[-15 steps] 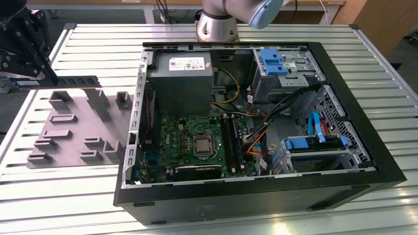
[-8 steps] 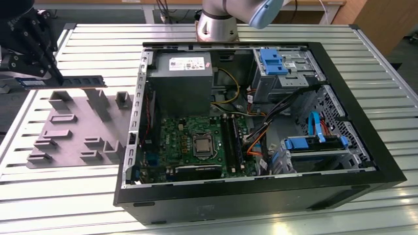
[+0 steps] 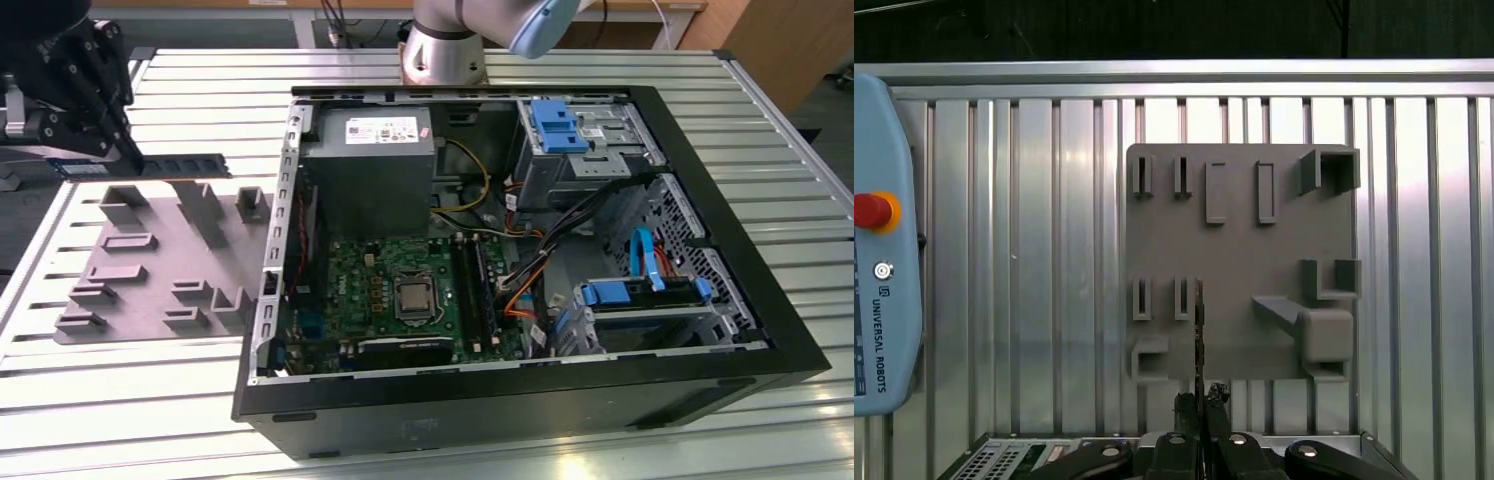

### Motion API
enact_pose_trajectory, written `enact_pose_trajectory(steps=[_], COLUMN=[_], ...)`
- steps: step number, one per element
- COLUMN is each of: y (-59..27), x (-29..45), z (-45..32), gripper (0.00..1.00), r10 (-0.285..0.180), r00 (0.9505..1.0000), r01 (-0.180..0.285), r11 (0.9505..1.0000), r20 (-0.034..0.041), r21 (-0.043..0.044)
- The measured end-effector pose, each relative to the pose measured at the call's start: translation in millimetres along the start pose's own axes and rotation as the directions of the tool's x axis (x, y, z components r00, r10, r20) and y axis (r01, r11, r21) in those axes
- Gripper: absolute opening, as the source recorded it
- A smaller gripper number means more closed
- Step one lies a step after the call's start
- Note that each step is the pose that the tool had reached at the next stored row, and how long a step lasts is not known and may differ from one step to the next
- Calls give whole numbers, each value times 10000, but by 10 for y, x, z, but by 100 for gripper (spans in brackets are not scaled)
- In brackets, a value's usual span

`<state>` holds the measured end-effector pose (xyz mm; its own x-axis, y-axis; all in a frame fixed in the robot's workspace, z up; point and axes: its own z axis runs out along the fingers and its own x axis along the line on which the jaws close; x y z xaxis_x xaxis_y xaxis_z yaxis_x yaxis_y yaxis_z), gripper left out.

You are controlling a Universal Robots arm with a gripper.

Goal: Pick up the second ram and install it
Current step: 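Pick up the second ram and move it above second insertion slot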

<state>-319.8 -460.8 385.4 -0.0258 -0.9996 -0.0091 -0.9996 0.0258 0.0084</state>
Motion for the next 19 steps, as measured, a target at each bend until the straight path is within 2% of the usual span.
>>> enact_pose_trajectory(steps=[8,15,19], y=[-146,-333,-471], x=[-4,-9,-12], z=[-1,-3,-4], gripper=[14,14,14], r10=[0,-1,-7], r00=[10000,10000,10000], r01=[0,1,7], r11=[10000,10000,10000], r20=[0,0,0], r21=[0,0,0])
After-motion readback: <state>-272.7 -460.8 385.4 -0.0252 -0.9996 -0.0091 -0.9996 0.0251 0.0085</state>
